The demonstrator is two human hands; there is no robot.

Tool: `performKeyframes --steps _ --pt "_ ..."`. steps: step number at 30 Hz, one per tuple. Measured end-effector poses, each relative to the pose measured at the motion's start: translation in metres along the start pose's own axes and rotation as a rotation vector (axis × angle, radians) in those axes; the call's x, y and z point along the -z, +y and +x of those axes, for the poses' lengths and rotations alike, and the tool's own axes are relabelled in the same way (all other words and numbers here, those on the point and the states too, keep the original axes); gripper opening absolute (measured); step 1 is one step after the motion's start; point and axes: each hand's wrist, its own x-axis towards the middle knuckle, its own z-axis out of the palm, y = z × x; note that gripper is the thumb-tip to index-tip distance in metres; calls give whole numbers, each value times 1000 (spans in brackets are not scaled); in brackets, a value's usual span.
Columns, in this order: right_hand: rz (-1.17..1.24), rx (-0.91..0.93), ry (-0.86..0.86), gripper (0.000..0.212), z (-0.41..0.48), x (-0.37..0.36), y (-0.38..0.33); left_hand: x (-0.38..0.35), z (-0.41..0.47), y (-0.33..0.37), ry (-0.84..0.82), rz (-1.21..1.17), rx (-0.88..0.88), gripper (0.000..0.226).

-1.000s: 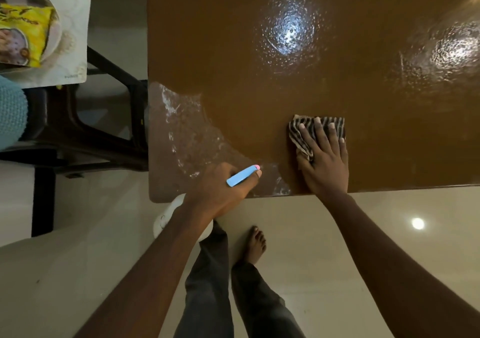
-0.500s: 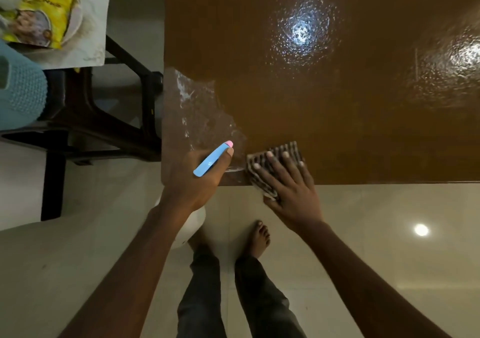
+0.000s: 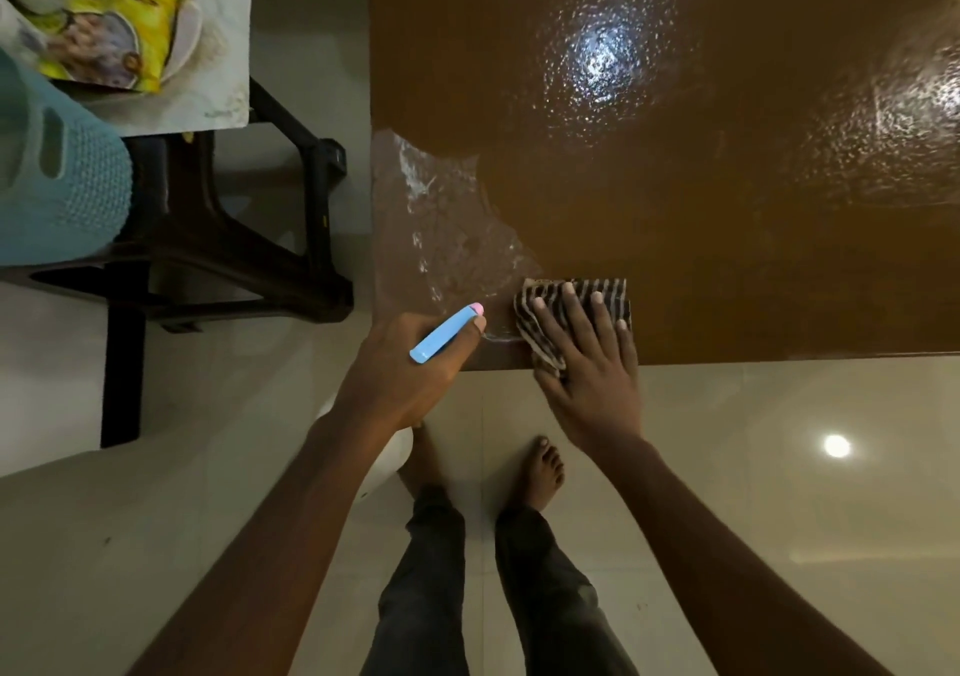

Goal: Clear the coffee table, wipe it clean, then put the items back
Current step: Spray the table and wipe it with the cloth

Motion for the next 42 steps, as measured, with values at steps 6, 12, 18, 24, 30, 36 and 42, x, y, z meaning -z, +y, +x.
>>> performKeyframes --steps 6,12,18,24,30,36,42 --pt "73 -306 26 64 6 19 27 5 7 -13 -18 91 -98 53" --pt "121 -523 98 63 25 9 -16 20 17 -28 28 71 -84 55" --pt "88 -346 10 65 36 -7 -94 45 14 -31 179 -79 -106 48" --pt "-104 249 -117 69 11 -23 -82 62 11 -21 203 -116 -140 43" --pt "-151 -14 -58 67 12 13 5 55 25 -11 30 -22 -132 49" --pt "-34 -211 -6 64 45 27 -1 52 48 -15 7 78 -145 54" --pt "-26 -320 31 66 90 27 -33 63 56 -23 107 35 -110 51"
